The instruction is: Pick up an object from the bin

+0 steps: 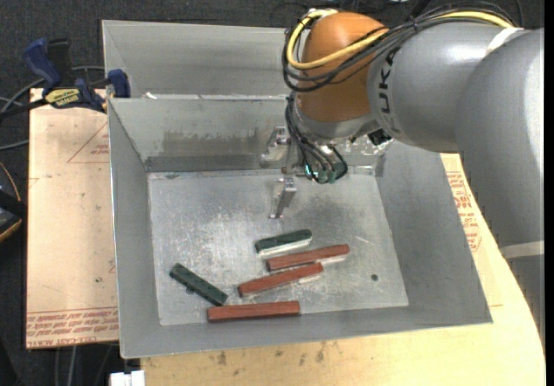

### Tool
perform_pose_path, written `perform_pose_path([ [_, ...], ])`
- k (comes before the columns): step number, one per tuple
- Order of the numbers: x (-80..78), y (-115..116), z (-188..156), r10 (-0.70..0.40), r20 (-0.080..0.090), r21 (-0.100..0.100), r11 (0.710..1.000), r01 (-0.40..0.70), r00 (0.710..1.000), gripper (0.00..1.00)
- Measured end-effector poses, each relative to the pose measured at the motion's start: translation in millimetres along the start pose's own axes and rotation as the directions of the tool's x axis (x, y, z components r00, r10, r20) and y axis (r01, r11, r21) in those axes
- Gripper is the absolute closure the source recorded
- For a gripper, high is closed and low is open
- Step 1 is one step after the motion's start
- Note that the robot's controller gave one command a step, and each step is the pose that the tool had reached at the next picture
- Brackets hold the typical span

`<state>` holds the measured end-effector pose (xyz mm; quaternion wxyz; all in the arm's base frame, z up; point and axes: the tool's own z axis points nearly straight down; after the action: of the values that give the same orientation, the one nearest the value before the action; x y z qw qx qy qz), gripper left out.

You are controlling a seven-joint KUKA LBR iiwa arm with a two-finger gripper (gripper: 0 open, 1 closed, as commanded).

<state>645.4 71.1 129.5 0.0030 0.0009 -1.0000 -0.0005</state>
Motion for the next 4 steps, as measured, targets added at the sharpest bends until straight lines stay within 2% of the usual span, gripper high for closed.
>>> perform_pose_path([
  [2, -1.5, 0, -5, 0.001, 0.008, -0.001, 1.0, -0.001, 1.0, 0.0],
  [3, 16.4, 1, -23, -0.177, 0.005, 0.001, 0.984, 0.177, 0.984, 0.0],
  [4, 66.1, -2, 51, -0.286, 0.023, 0.002, 0.958, 0.286, 0.958, 1.0],
])
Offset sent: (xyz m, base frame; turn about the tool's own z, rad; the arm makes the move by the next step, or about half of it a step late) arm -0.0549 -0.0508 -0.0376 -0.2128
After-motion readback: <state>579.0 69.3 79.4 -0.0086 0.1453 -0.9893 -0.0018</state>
